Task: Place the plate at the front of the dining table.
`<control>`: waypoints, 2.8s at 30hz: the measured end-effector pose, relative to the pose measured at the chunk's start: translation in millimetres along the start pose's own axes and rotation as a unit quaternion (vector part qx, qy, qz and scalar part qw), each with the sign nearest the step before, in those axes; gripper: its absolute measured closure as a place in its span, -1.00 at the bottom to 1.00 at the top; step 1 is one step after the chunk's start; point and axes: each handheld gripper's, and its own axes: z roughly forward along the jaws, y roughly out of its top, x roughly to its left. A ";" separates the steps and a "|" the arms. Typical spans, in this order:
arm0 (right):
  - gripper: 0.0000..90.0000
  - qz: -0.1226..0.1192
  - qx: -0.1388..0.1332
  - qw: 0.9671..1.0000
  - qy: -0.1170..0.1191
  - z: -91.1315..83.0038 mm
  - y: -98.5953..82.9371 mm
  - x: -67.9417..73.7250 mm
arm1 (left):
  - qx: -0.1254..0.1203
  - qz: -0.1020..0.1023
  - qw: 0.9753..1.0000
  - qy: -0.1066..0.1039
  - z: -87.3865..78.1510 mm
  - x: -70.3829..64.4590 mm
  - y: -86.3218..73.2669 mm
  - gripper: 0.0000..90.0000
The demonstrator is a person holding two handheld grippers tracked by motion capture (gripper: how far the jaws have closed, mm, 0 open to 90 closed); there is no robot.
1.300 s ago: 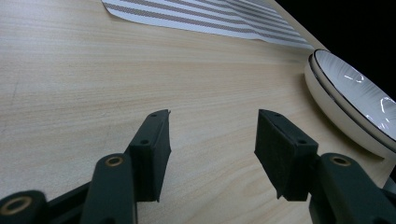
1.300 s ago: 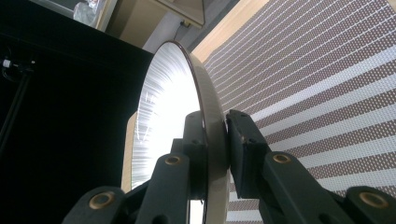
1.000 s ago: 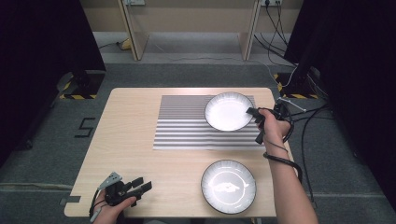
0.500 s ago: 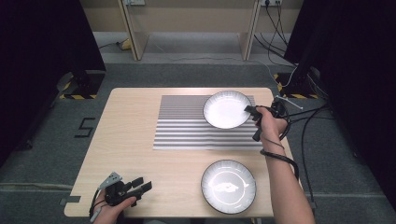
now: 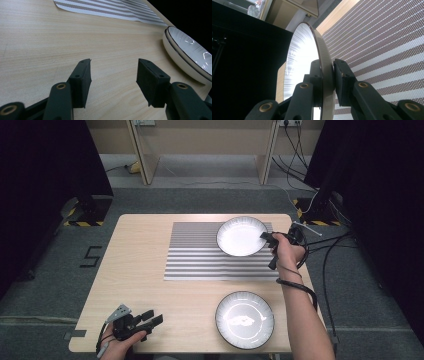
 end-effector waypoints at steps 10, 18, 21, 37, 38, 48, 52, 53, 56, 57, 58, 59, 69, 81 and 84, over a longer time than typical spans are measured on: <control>0.72 0.006 0.000 1.000 -0.001 6.6 1.2 0.9 | 0.001 0.000 1.000 -0.001 0.8 -0.2 0.1 0.00; 0.71 0.006 0.000 1.000 -0.004 12.3 2.0 0.5 | 0.001 -0.001 1.000 -0.001 0.7 0.0 0.1 0.00; 0.70 0.008 0.001 1.000 -0.004 14.1 2.5 1.3 | 0.001 -0.001 1.000 -0.002 0.9 -0.2 0.1 0.00; 0.71 0.015 0.004 1.000 -0.007 26.3 2.8 3.0 | 0.000 0.002 1.000 -0.002 0.4 -0.5 0.3 0.00; 0.71 0.015 0.003 1.000 -0.006 27.3 2.6 2.9 | 0.000 0.003 1.000 -0.002 0.4 -0.5 0.3 0.00; 0.71 0.017 0.004 1.000 -0.004 34.7 2.2 5.1 | 0.001 0.005 1.000 -0.002 0.5 -1.1 0.1 0.00; 0.71 0.018 0.005 1.000 -0.002 37.4 1.7 6.3 | 0.002 0.006 1.000 -0.003 0.9 -1.5 -0.1 0.00; 0.71 0.020 0.005 1.000 -0.002 37.9 1.7 6.8 | 0.002 0.006 1.000 -0.003 1.0 -1.6 -0.1 0.00; 0.71 0.021 0.004 1.000 -0.004 40.1 1.7 6.4 | 0.002 0.006 1.000 -0.003 1.2 -1.7 -0.1 0.00; 0.71 0.021 0.004 1.000 -0.005 40.7 1.5 6.0 | 0.003 0.006 1.000 -0.004 1.3 -1.7 -0.1 0.00; 0.71 0.021 0.004 1.000 -0.006 41.5 1.4 5.9 | 0.003 0.006 1.000 -0.004 1.3 -1.8 -0.1 0.00; 0.71 0.019 0.005 1.000 -0.006 42.3 1.1 5.7 | 0.003 0.006 1.000 -0.004 1.4 -1.9 0.0 0.00; 0.71 0.024 0.010 1.000 -0.006 52.9 -2.9 4.9 | 0.004 0.004 1.000 -0.006 2.2 -2.1 0.0 0.00; 0.71 0.028 0.013 0.999 -0.011 62.4 -6.8 3.8 | 0.004 0.005 1.000 -0.008 2.3 -2.4 0.1 0.00; 0.71 0.030 0.013 0.999 -0.012 64.9 -7.5 2.8 | 0.003 0.006 1.000 -0.008 2.3 -2.6 0.2 0.00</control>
